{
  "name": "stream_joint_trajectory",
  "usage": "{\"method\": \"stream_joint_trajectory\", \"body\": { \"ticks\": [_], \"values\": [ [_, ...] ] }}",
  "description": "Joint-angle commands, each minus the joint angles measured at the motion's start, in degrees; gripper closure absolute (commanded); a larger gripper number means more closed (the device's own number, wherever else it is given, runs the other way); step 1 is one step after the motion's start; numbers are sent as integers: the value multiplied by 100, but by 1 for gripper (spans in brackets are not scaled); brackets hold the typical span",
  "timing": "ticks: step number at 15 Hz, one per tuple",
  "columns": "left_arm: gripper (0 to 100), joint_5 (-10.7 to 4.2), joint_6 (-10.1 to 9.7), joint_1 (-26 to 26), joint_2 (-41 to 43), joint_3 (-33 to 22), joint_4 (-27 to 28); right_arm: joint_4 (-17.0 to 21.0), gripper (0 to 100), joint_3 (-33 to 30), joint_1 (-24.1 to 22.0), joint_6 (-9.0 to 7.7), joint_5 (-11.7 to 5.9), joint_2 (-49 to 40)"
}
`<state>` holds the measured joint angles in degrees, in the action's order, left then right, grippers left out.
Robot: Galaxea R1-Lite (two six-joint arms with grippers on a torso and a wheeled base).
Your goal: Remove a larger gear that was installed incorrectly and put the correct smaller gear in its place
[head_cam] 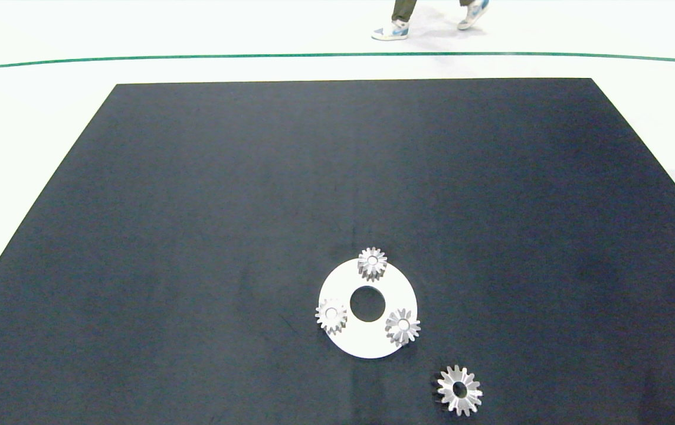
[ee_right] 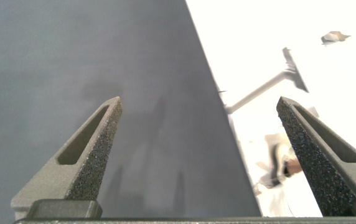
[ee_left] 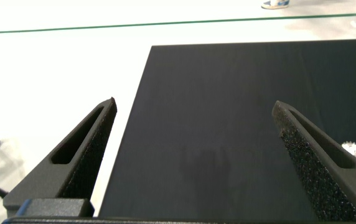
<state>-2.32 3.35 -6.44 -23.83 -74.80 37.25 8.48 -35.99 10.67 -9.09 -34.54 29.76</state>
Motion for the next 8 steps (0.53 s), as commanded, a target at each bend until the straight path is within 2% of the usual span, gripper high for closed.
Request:
{"method": "stream_joint_trajectory", "body": {
  "ticks": [1, 3, 4, 6, 8],
  "values": [
    [0, -6, -124, -68, 564, 361, 19, 4, 0, 698, -821, -49, -44, -1719],
    [0, -6, -247, -51, 836, 563, 19, 57, 0, 980, -1260, -49, -53, -2246],
    [0, -6, -300, -68, 1021, 774, 19, 57, 0, 1103, -1515, -49, -124, -2387],
    [0, -6, -432, -77, 1320, 1108, 19, 30, 0, 1155, -1603, -13, -352, -2413],
    [0, -32, -449, -51, 1654, 1354, 10, 22, 0, 1155, -1603, 101, -563, -2413]
  ]
}}
